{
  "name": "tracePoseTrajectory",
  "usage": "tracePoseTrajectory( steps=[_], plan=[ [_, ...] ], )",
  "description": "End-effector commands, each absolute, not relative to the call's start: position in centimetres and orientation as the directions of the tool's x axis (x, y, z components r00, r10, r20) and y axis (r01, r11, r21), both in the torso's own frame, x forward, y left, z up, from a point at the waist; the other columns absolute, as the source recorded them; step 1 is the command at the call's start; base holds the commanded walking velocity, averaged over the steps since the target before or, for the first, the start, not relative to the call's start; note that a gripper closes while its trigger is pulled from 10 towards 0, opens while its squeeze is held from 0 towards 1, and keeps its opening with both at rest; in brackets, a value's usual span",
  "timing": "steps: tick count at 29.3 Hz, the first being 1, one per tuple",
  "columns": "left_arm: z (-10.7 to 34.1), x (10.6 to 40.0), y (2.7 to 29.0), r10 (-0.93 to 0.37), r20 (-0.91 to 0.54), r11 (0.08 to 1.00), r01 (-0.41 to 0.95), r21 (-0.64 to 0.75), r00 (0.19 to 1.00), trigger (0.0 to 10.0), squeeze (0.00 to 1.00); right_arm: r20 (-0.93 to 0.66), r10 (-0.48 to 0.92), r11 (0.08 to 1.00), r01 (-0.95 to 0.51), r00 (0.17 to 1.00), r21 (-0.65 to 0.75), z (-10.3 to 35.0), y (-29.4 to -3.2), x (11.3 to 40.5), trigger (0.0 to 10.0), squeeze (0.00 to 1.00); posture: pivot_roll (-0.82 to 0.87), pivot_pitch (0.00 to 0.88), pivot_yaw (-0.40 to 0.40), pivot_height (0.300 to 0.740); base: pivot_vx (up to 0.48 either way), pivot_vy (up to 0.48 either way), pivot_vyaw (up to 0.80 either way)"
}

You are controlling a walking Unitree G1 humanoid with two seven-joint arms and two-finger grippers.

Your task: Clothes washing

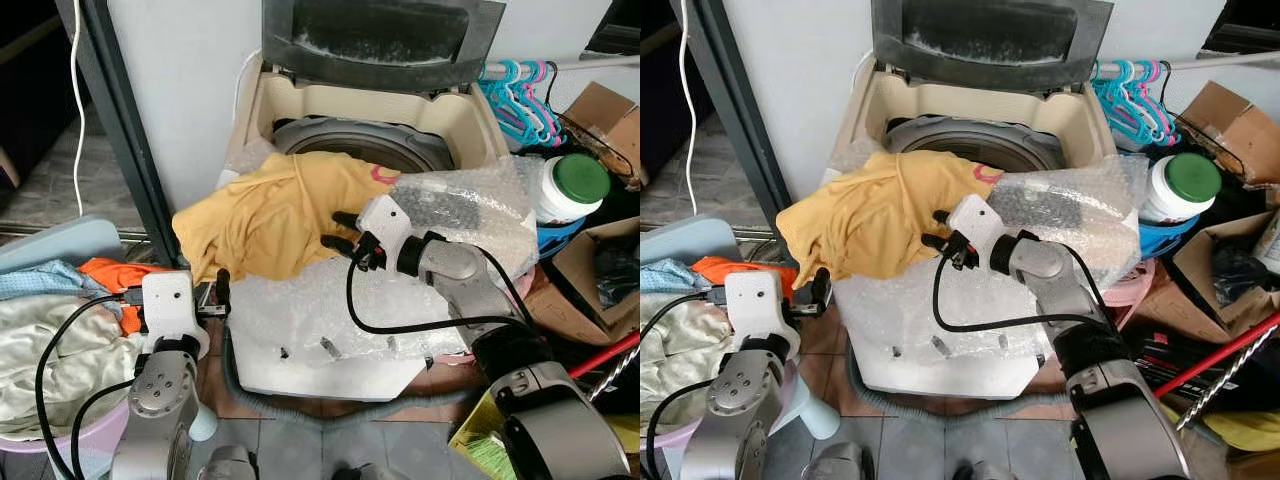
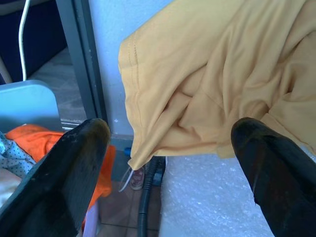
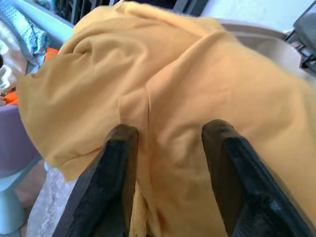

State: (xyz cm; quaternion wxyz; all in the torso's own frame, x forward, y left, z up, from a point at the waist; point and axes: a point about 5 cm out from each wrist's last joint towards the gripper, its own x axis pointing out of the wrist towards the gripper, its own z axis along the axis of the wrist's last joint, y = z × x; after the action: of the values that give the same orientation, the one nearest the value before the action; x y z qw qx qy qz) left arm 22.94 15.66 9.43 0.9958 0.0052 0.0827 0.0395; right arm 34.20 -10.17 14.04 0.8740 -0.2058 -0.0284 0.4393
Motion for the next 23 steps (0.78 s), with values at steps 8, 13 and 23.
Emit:
tracePoseTrajectory(
  steps=[8, 13, 23],
  plan=[
    [9.9, 23.1, 15.2, 0.061, -0.152, 0.998, -0.059, 0.017, 0.987, 10.0, 0.00, -0.114, 0.781, 0.491, -0.717, 0.614, -0.495, 14.7, -9.4, 34.1, 10.0, 1.00, 0.09, 0.016, -0.084, 0.740, 0.000, 0.000, 0.00],
    [9.9, 23.3, 15.0, 0.051, -0.154, 0.999, -0.050, 0.008, 0.987, 10.0, 0.00, -0.190, 0.703, 0.518, -0.676, 0.686, -0.524, 13.0, -9.8, 34.8, 10.0, 0.29, 0.09, 0.012, -0.086, 0.740, 0.000, 0.000, 0.00],
    [9.9, 23.6, 14.7, 0.048, -0.147, 0.999, -0.048, 0.005, 0.988, 10.0, 0.00, -0.094, 0.374, 0.751, -0.361, 0.923, -0.552, 15.4, -13.9, 38.4, 10.0, 0.00, 0.09, 0.005, -0.091, 0.740, 0.000, 0.000, 0.00]
  ],
)
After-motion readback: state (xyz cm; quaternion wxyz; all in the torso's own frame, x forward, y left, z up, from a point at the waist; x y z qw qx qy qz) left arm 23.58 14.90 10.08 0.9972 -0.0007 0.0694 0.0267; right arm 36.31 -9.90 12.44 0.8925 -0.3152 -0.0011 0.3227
